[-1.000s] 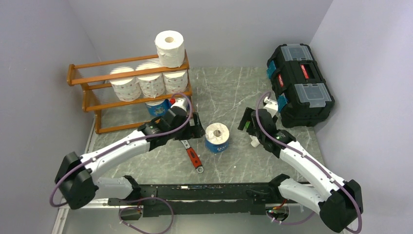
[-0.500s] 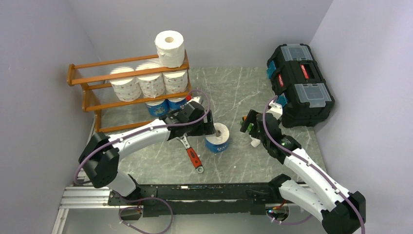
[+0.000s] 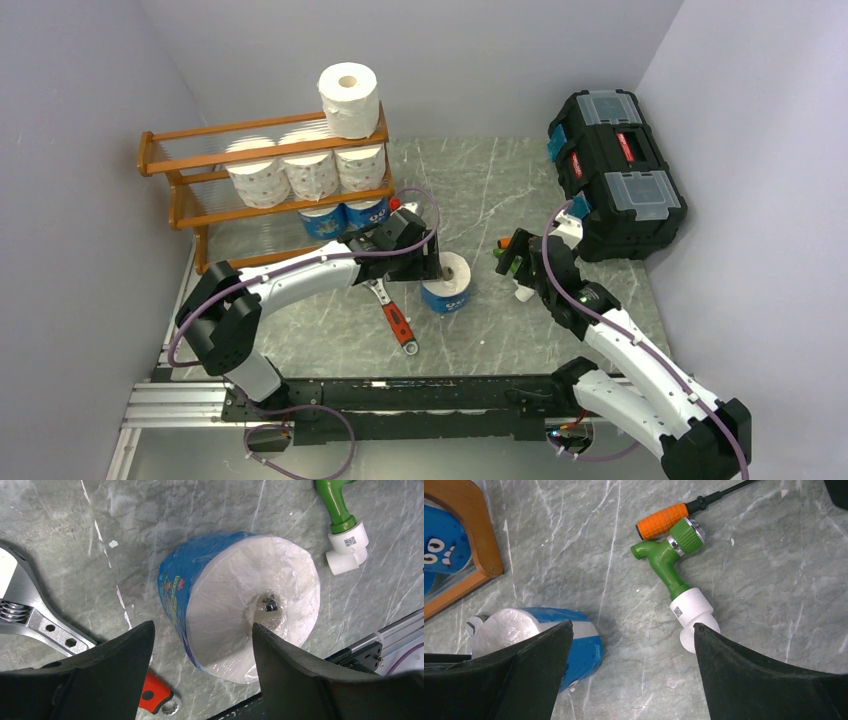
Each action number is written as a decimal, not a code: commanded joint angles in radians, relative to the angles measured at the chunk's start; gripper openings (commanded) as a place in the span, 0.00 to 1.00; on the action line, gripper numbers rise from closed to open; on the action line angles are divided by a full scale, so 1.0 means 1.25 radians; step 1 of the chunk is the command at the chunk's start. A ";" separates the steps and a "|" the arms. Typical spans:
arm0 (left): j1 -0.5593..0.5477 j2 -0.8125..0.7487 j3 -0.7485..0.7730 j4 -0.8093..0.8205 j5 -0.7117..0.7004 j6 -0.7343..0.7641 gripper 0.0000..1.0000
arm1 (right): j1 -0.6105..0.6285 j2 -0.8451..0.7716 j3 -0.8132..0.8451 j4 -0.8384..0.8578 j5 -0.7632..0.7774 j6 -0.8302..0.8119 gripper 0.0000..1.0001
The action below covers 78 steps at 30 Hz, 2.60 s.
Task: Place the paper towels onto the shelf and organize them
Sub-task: Pick up the paper towel from the center of the board.
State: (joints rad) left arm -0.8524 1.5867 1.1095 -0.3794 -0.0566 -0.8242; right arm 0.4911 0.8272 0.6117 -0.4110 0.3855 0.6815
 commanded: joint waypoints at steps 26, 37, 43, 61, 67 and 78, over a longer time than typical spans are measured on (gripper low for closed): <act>-0.012 0.003 0.004 0.024 0.010 0.017 0.50 | -0.009 0.012 -0.010 0.025 -0.013 0.005 0.92; -0.012 -0.127 -0.024 -0.018 -0.039 0.013 0.36 | -0.009 0.020 -0.005 0.040 -0.030 0.005 0.92; 0.008 -0.302 -0.084 -0.104 -0.136 0.008 0.34 | -0.009 0.031 -0.001 0.055 -0.043 -0.007 0.92; 0.395 -0.694 -0.252 -0.322 -0.291 -0.095 0.06 | -0.011 0.016 -0.019 0.084 -0.068 -0.015 0.92; 0.519 -0.677 -0.236 -0.356 -0.280 -0.171 0.05 | -0.011 0.009 -0.018 0.078 -0.075 -0.014 0.92; 0.731 -0.612 -0.258 -0.258 -0.201 -0.244 0.05 | -0.012 -0.012 -0.024 0.081 -0.101 -0.004 0.92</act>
State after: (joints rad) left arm -0.0162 0.7822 0.7830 -0.8314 -0.3607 -1.0794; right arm 0.4801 0.8291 0.5804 -0.3428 0.2783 0.6739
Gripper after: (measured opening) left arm 0.507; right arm 0.923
